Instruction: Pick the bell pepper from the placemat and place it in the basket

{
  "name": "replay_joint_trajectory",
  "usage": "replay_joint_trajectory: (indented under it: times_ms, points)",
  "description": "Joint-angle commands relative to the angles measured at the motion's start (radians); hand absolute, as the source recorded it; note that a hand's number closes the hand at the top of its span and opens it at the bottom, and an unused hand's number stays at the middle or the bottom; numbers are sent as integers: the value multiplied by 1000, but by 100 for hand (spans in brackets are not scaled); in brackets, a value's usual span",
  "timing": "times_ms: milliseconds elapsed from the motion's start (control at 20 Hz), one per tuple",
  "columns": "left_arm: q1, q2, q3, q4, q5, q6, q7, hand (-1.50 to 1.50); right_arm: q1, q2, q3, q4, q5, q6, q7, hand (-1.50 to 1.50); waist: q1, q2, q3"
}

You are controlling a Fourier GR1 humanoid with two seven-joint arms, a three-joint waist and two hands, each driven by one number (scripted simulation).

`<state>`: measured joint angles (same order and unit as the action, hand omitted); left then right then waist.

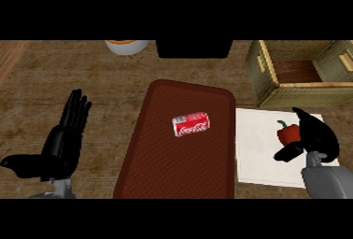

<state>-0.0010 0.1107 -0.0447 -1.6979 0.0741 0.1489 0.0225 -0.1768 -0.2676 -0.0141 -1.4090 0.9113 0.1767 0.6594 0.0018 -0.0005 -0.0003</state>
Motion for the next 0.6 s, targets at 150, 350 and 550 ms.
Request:
replay_joint_trajectory:
  times_ms: [150,350,550]
  points:
    - [8,-37,-23,61,-45,3,-68,0,13,-30,57,49,38,44,-104,150,0,1,0]
    - [-38,-14,21,8,-18,-9,29,0,27,-27,54,51,67,29,-126,150,-1,0,0]
    - [-43,-14,26,17,-14,-25,34,0,18,-71,34,36,65,64,-173,150,-2,0,0]
